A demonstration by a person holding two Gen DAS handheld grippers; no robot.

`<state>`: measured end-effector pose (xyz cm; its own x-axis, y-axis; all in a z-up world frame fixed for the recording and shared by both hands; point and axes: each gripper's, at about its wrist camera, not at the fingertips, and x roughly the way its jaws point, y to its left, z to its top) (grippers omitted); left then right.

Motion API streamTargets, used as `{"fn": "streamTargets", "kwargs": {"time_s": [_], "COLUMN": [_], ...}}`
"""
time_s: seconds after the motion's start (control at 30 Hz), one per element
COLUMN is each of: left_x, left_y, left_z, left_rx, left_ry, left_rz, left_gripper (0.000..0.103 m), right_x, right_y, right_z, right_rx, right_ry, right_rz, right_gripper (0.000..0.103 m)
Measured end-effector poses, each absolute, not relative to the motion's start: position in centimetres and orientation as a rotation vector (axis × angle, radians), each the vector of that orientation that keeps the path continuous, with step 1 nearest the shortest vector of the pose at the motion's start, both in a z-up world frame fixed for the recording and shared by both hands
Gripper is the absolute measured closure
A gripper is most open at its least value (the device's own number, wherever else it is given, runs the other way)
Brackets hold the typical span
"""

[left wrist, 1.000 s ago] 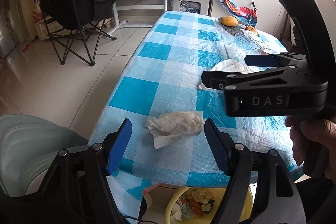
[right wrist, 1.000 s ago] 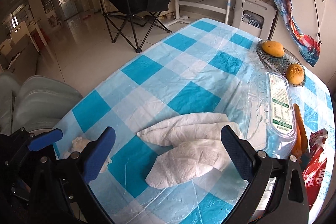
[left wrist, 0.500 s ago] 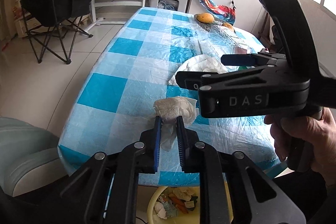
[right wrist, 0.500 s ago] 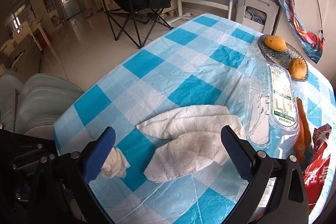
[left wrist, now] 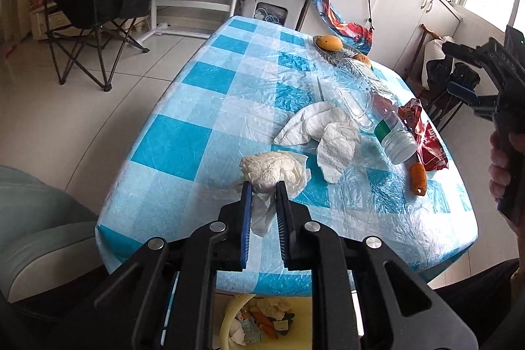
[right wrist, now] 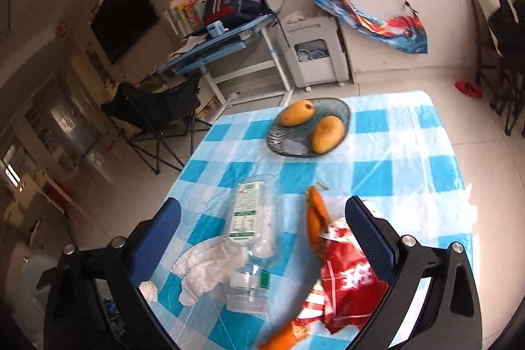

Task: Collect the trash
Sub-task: 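Grasp the orange carrot piece with the right tool while the left tool holds the tissue, then carry the tissue and carrot piece over the yellow bucket and release both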

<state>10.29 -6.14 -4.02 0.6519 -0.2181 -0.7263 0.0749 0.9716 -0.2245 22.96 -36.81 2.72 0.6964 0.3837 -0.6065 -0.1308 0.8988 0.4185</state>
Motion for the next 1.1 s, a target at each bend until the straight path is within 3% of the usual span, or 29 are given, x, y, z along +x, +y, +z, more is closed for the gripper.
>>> {"fn": "streamTargets", "kwargs": {"time_s": [0.2, 0.27, 0.3, 0.33, 0.67, 0.8, 1.1], "left_x": [10.4, 10.5, 10.4, 10.4, 10.2, 10.3, 9.6], "left_y": [-6.2, -6.4, -6.5, -6.7, -6.7, -6.6, -6.9], "left_z": [-3.9, -4.1, -4.1, -4.2, -4.3, -4.4, -3.6], "left_rx": [-0.184, -0.186, -0.184, -0.179, -0.190, -0.200, -0.198], "left_ry": [0.843, 0.847, 0.848, 0.848, 0.855, 0.865, 0.827], "left_rz": [-0.170, -0.173, -0.176, -0.179, -0.184, -0.185, -0.223], "left_gripper": [0.089, 0.089, 0.089, 0.089, 0.089, 0.089, 0.089], "right_x": [17.7, 16.9, 16.8, 16.8, 16.9, 16.7, 14.3], "right_y": [-35.3, -35.0, -34.7, -34.2, -30.8, -31.8, -33.8], "right_z": [1.0, -1.5, -2.8, -3.7, -6.1, -6.2, -4.5], "right_rx": [0.216, 0.261, 0.287, 0.289, 0.089, 0.095, 0.307], "right_ry": [0.868, 0.942, 0.982, 1.013, 1.028, 1.019, 0.963], "right_rz": [0.296, 0.306, 0.311, 0.314, 0.247, 0.242, 0.321], "right_gripper": [0.007, 0.017, 0.030, 0.036, 0.050, 0.080, 0.080]}}
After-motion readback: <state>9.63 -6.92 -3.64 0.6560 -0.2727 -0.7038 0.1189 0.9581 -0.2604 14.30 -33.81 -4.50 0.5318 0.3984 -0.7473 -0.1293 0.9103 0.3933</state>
